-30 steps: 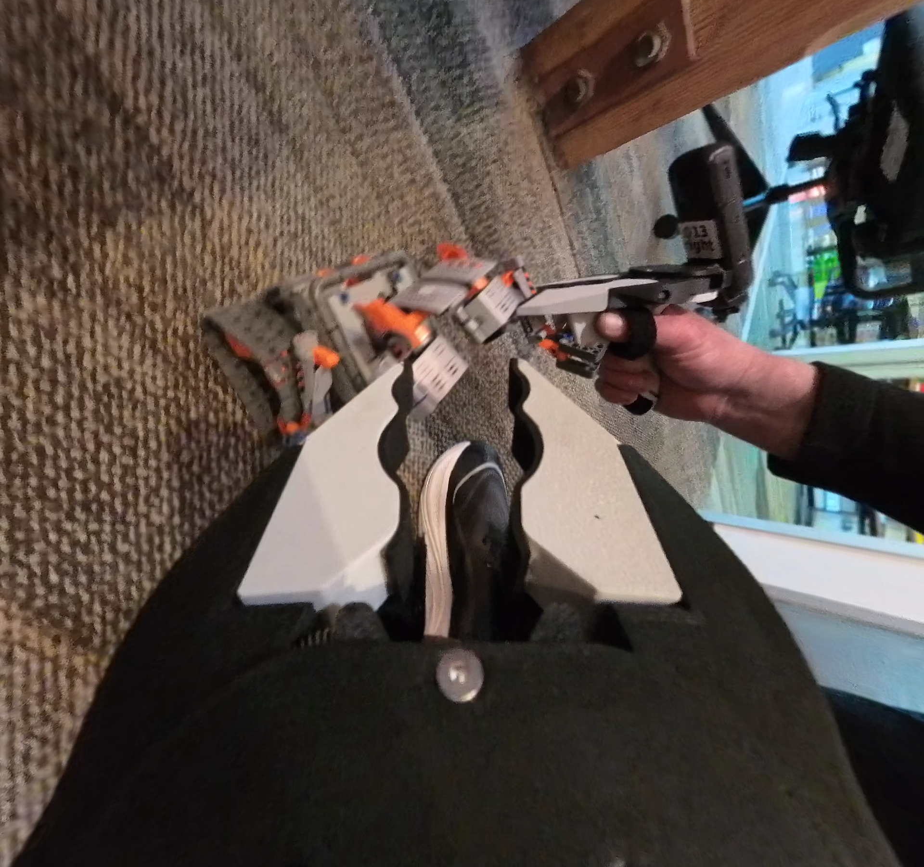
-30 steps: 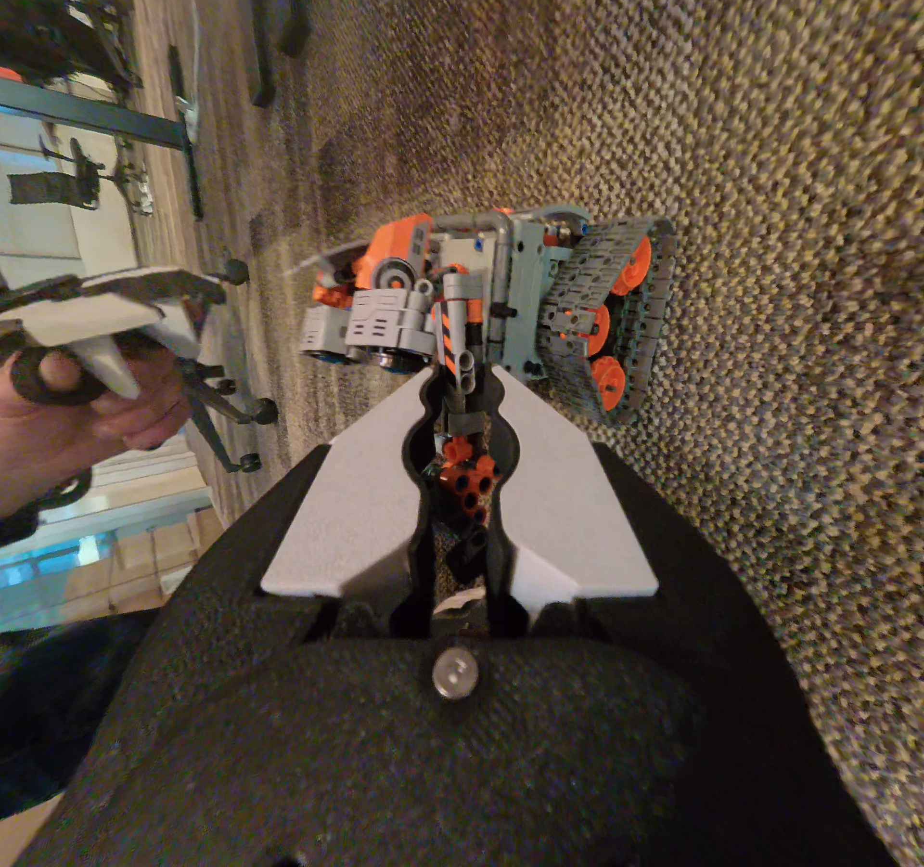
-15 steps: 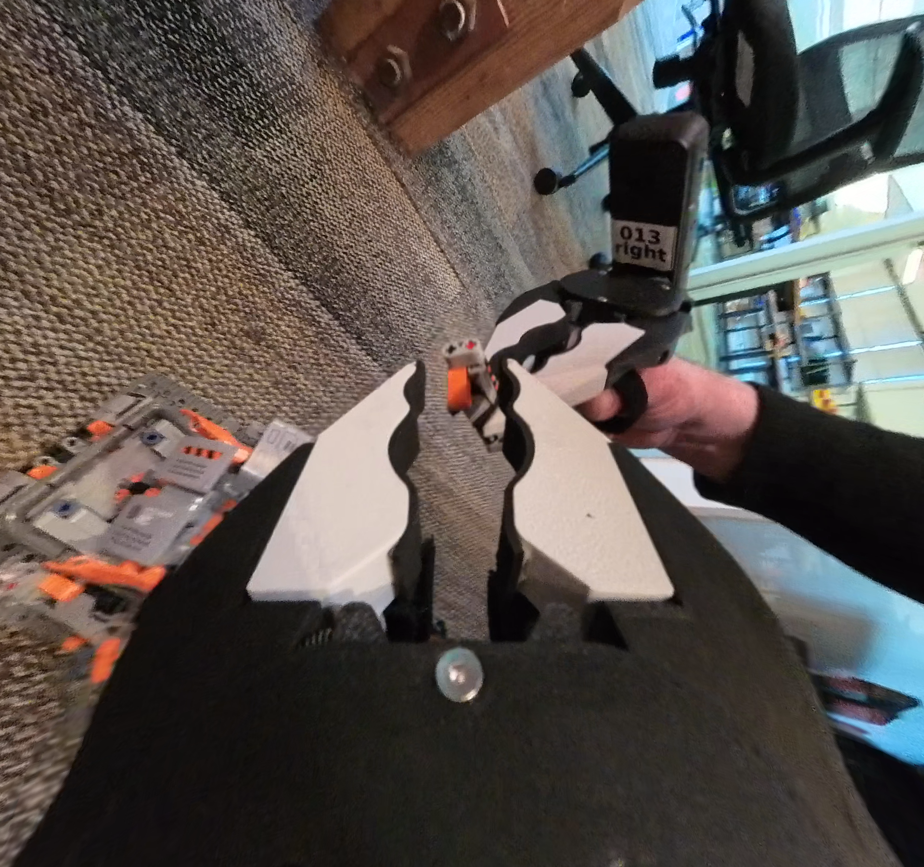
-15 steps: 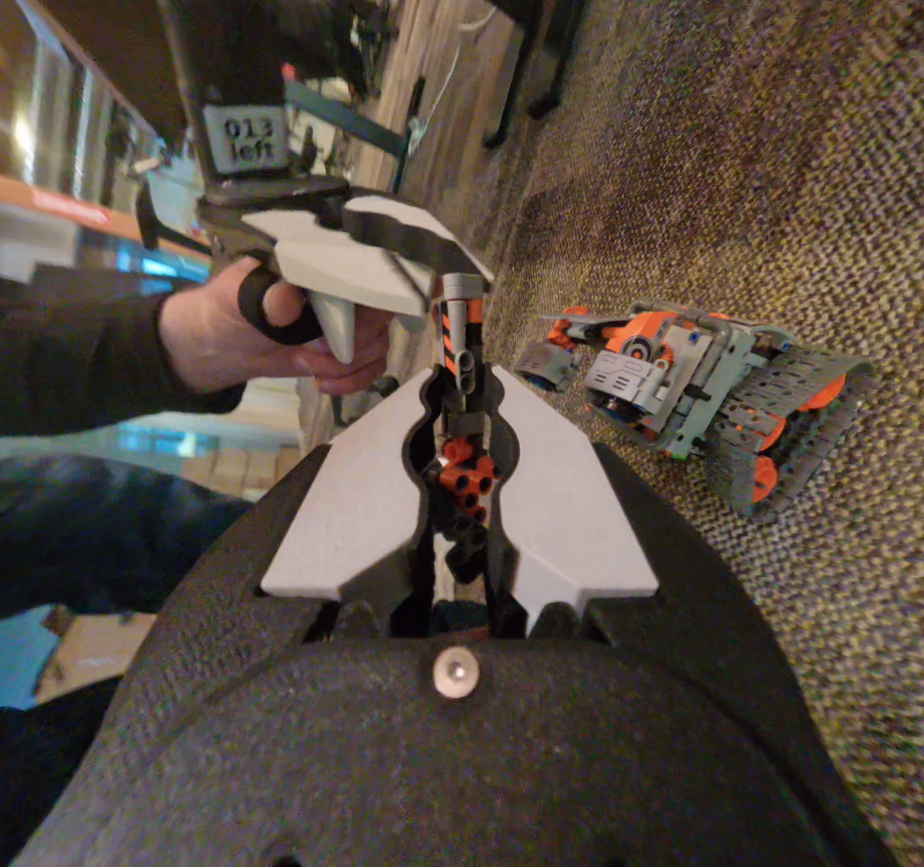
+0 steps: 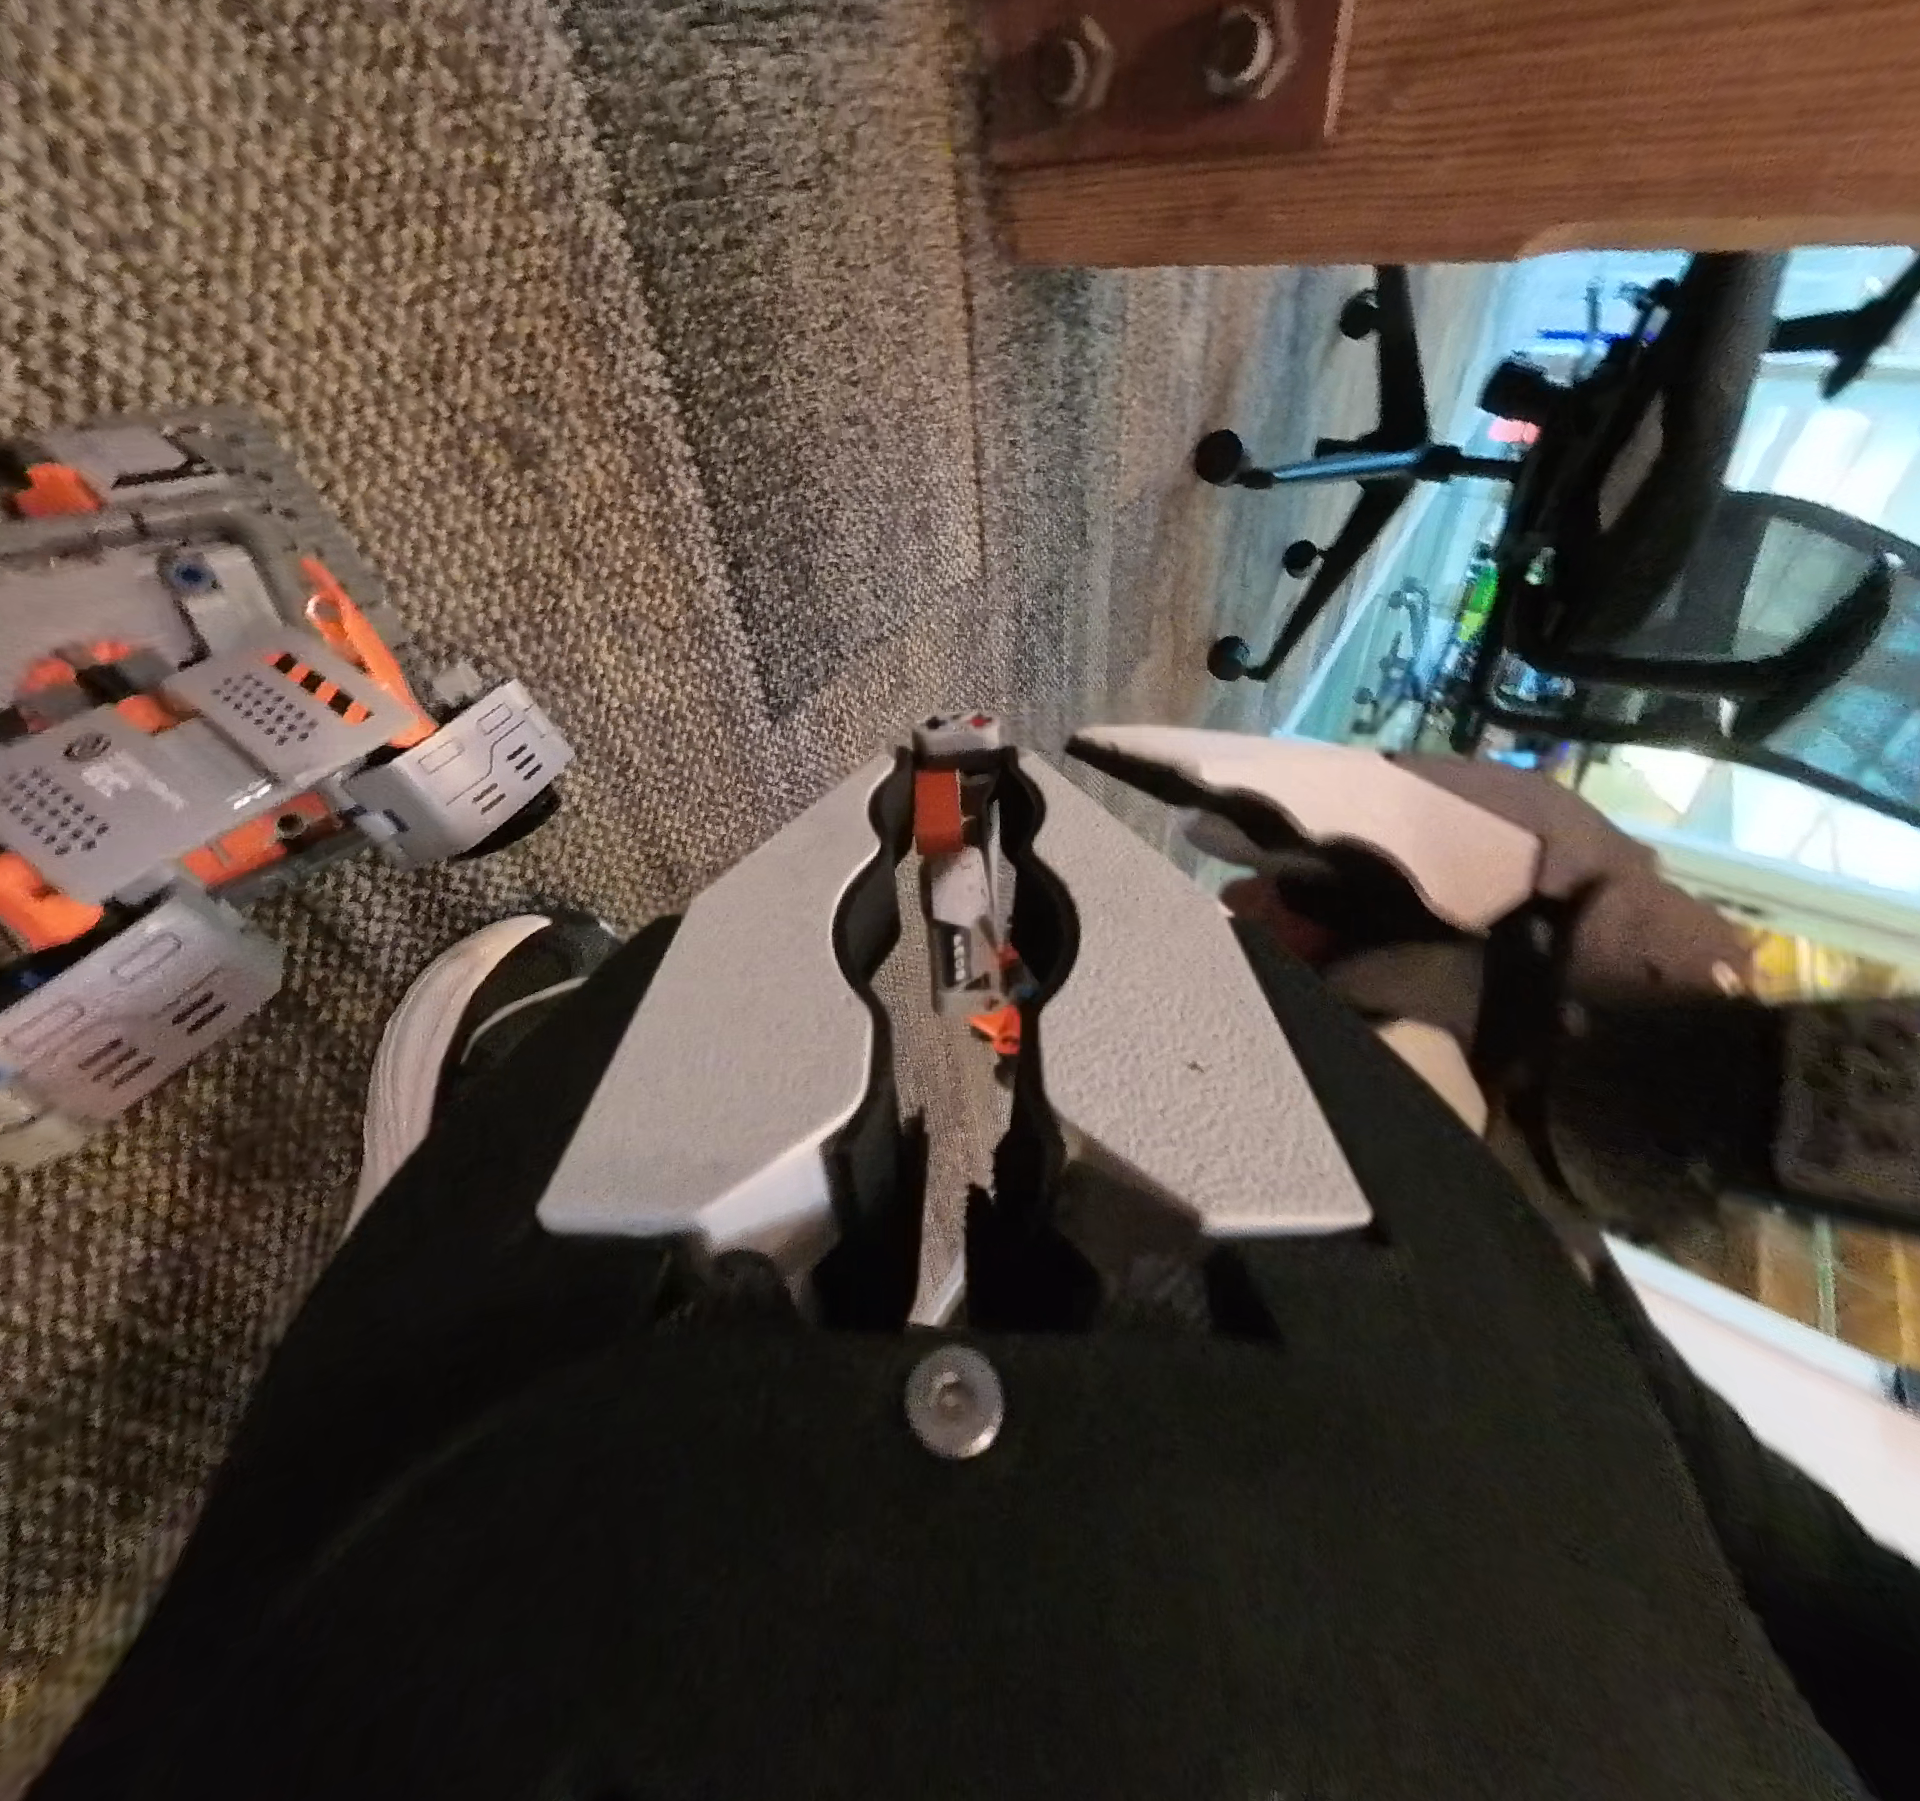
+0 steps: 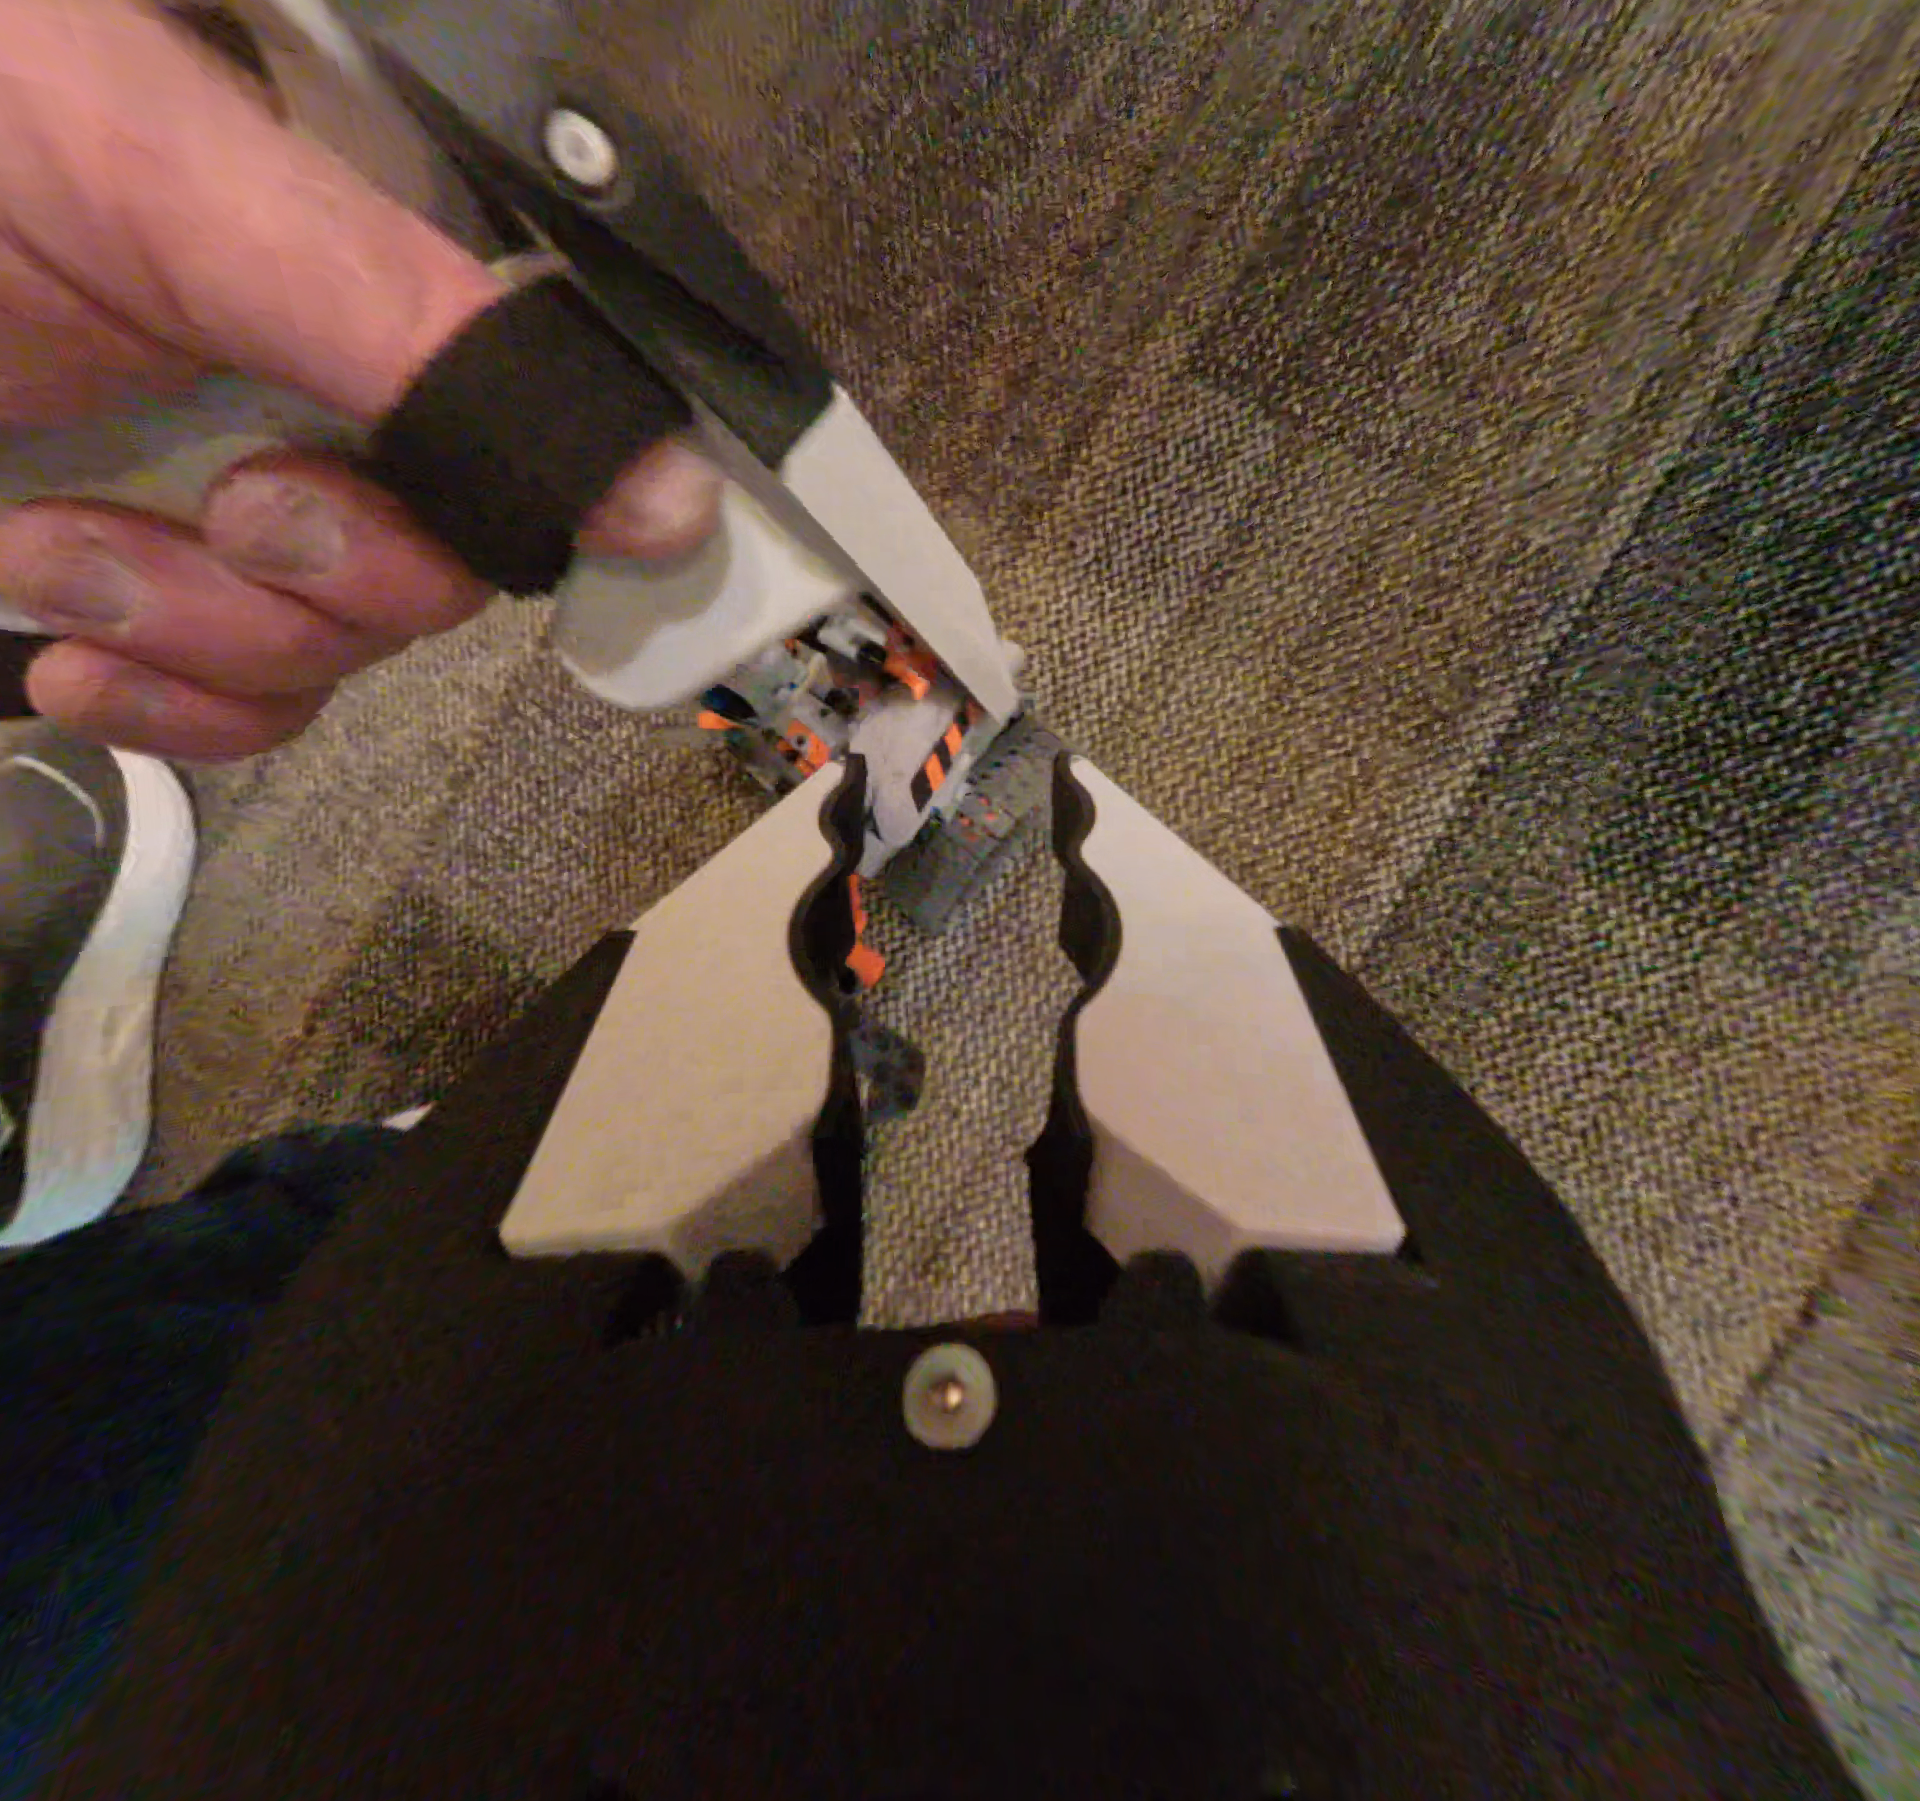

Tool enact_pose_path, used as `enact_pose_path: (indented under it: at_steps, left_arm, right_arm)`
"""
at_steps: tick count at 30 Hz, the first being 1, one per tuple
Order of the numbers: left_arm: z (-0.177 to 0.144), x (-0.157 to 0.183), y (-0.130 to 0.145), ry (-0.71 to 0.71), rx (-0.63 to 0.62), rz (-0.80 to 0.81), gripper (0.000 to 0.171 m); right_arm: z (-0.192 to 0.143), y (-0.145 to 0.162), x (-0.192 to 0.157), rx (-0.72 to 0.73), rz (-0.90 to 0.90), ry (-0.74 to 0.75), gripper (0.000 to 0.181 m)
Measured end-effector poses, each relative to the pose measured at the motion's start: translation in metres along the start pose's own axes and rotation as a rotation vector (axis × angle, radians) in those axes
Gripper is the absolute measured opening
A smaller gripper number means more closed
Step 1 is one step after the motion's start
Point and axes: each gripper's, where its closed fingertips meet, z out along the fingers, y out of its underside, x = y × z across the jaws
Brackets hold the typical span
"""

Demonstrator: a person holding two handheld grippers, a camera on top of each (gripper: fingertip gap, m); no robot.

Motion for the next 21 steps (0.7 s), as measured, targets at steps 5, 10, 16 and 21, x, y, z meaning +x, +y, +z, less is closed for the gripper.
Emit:
enact_pose_path:
  at_steps: [5,10,16,21]
  left_arm:
    - [0.009,0.001,0.000,-0.090,0.013,-0.059,0.013]
    - [0.012,0.005,0.000,-0.123,0.026,-0.136,0.013]
    - [0.016,0.004,0.005,-0.147,-0.003,-0.143,0.014]
    - [-0.020,-0.024,-0.019,-0.224,0.066,0.051,0.038]
  right_arm:
    - [0.000,0.002,-0.007,-0.162,0.080,0.044,0.041]
    - [0.003,0.008,0.004,-0.163,0.101,0.158,0.028]
    - [0.008,0.012,0.007,-0.054,0.160,0.112,0.014]
    - [0.030,0.031,0.015,0.065,0.521,-0.126,0.012]
